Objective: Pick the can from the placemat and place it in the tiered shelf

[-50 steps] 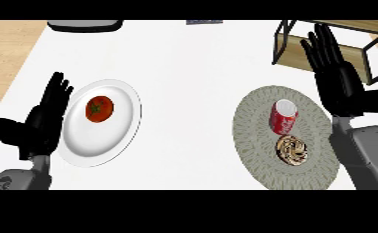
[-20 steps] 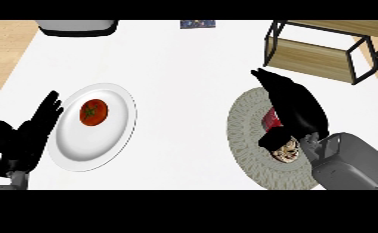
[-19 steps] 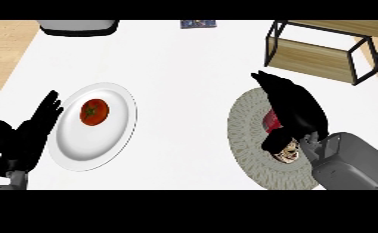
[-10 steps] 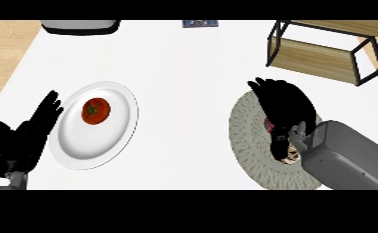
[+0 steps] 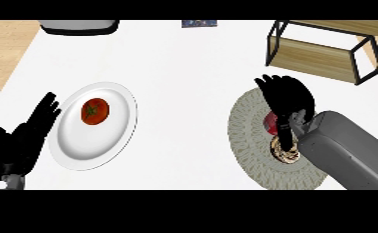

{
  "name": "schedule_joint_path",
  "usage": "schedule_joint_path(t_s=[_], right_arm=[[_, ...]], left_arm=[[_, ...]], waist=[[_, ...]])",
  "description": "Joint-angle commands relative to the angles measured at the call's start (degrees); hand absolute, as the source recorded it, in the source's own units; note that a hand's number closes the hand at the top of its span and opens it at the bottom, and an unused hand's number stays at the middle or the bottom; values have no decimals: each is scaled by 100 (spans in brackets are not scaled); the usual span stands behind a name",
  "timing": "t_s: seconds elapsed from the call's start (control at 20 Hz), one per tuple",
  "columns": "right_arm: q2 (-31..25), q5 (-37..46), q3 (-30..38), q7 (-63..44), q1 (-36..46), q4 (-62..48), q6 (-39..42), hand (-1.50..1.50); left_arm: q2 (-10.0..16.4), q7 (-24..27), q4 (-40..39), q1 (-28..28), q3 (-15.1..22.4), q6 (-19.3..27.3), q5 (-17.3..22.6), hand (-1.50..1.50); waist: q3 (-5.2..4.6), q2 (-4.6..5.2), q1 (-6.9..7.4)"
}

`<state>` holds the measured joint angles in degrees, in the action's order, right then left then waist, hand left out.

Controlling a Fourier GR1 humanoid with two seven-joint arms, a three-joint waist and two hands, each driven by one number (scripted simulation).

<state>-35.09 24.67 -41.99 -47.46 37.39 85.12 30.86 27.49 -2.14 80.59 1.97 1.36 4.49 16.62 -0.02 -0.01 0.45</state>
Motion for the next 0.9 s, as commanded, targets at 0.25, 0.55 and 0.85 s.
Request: schedule_joint_path(t_s=[0.25,0.55,0.85], right_arm=[[417,1227,417,754,-389,-831,-40,-150],[549,1810,648,1339,-692,-937,-119,-150],[838,2410,1039,2035,-716,-1754,-340,-150]], left_arm=[[-78,-415,49,-239,-314,-197,-131,0],[-551,-191,-45,-206,-128,-58,-595,0],[-406,-50,-444,-324,-599,-554,-500,0]], waist=[[2,2,-19],[1,1,-35],[1,7,-24]])
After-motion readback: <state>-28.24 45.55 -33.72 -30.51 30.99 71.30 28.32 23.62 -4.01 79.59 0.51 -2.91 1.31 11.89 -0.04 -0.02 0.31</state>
